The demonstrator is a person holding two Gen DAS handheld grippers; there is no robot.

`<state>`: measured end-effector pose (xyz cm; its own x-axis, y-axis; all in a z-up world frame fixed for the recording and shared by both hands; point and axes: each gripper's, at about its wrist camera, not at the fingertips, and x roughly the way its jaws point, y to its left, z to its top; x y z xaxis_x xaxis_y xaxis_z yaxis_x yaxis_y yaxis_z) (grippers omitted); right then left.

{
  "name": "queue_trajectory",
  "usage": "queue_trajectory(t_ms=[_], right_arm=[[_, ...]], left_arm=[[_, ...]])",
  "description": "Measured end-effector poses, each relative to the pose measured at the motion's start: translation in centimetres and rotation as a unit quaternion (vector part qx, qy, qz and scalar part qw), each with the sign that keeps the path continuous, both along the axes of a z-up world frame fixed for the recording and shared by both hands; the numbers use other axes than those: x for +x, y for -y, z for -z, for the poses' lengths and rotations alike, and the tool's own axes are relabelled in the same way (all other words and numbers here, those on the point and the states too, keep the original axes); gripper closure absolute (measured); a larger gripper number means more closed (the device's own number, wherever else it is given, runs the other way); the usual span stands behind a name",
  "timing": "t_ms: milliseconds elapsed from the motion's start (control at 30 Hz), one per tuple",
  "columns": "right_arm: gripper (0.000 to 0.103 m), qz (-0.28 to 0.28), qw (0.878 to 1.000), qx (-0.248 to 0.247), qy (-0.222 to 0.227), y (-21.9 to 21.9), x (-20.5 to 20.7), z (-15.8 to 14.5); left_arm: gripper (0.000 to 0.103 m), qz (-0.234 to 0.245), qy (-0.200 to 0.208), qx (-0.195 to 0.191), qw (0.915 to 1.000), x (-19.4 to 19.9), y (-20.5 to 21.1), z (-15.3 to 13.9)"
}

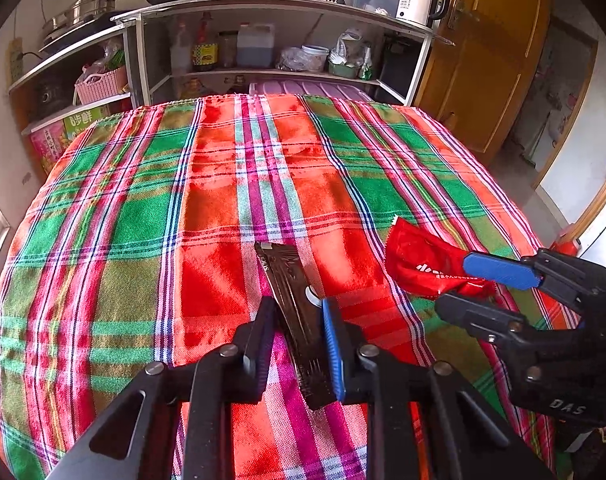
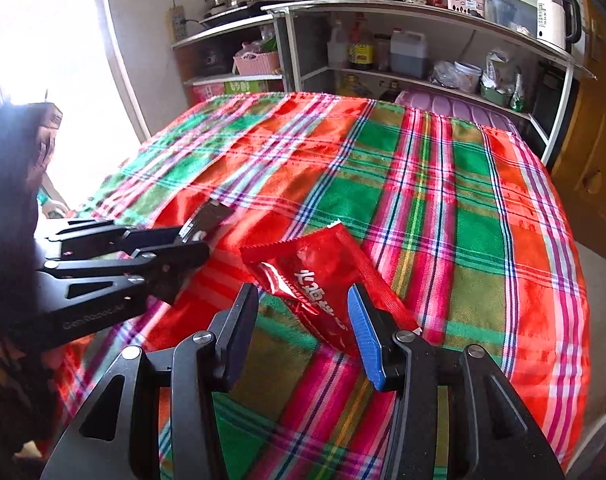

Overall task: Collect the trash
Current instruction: 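Grasp the brown chocolate wrapper with the left tool while the right tool grasps the red packet, then carry the red packet and brown wrapper over the trash bin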

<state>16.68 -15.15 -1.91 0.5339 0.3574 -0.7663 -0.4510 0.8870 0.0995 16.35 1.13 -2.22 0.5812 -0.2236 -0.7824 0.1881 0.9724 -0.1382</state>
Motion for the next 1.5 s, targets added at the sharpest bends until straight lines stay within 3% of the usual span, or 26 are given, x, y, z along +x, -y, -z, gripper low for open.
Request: queue_trajectory(t_ms=[333, 400, 467, 633, 767, 1500], right_arm=[[0.055, 0.004, 1.0, -0.025, -0.003, -0.4, 0.3, 0.8], [0.06, 0.008, 1.0, -0.028, -0.001, -0.4, 0.2, 0.7], [0.073, 0.015, 0.999, -0.034, 0.001, -0.4, 0.3, 0.7], [0.087, 0.013, 0.999, -0.031, 0.003, -0.4, 0.1, 0.5], [0.091, 0.016, 0.999, -0.028, 0.005, -0.5, -0.1, 0.5], [0.093, 0.06, 0.997, 0.001, 0.041, 1.8, -2.5, -2.4]], left_arm=[[0.079, 0.003, 0.004, 0.011, 0.9999, 0.0, 0.4, 0.0], [0.079, 0.003, 0.005, 0.013, 0.9999, 0.0, 0.4, 0.0], [0.079, 0.003, 0.005, 0.012, 0.9999, 0.0, 0.4, 0.0], [0.08, 0.003, 0.006, 0.014, 0.9999, 0.0, 0.5, 0.0], [0.081, 0.004, 0.006, 0.013, 0.9999, -0.1, 0.5, -0.1], [0.081, 0.02, 0.032, 0.015, 0.9992, -2.3, 1.4, -2.5]])
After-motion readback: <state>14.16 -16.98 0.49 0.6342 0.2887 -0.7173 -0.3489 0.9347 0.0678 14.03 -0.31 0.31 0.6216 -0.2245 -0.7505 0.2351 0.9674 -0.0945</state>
